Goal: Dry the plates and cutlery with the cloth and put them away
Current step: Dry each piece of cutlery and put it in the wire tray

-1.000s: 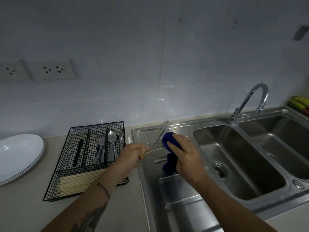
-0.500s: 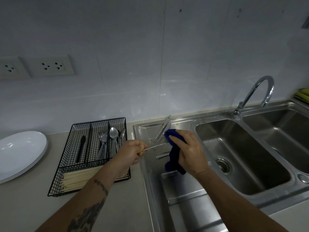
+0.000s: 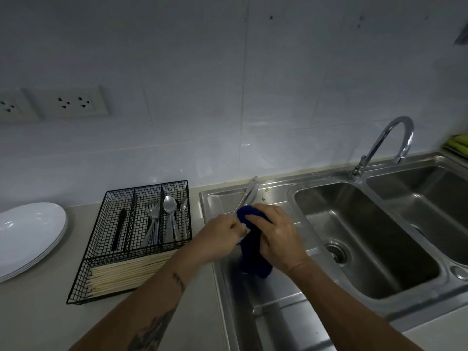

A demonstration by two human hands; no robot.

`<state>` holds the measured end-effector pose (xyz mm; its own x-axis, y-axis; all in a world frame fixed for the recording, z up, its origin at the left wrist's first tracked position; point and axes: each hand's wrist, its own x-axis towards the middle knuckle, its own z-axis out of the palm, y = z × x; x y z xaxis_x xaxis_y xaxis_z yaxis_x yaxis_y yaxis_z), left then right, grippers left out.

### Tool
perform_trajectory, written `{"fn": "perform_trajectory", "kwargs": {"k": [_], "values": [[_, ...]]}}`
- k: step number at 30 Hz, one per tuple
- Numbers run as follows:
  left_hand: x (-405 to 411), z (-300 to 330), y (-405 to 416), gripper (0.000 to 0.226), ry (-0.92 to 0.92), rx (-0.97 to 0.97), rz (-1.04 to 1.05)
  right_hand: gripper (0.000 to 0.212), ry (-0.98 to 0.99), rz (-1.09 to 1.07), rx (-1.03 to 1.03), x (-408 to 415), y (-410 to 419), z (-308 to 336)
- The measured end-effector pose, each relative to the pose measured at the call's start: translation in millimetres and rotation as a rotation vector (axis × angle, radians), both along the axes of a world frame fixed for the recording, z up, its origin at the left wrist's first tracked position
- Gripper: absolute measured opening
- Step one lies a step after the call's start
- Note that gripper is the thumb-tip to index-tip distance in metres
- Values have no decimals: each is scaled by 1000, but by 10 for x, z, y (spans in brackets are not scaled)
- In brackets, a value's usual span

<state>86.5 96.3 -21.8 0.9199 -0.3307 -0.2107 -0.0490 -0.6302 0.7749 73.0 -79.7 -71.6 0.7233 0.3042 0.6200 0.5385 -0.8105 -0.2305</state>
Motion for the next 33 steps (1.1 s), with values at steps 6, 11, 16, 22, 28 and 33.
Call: {"fn": "perform_trajectory", "kwargs": {"k": [6,11,16,22,28,33], "values": [[-40,-50,128,24,-449,171,-62,50,-5,-42,-75,144,-99,241],[-116,-153,304,22,-472,135,-78,44,98,-123,-27,119,-346,113],[-119,-136,190,19,-64,23,-65,25,52,-81,34,5,-260,141],[1,-87,-34,14,313,-335,155,40,125,-137,248,-8,-141,227],[44,-68,-25,14,315,-539,372,40,315,-334,687,-57,-225,399],[152,203,-106,10,-10,-344,394,41,375,-243,605,-104,-131,471]]}}
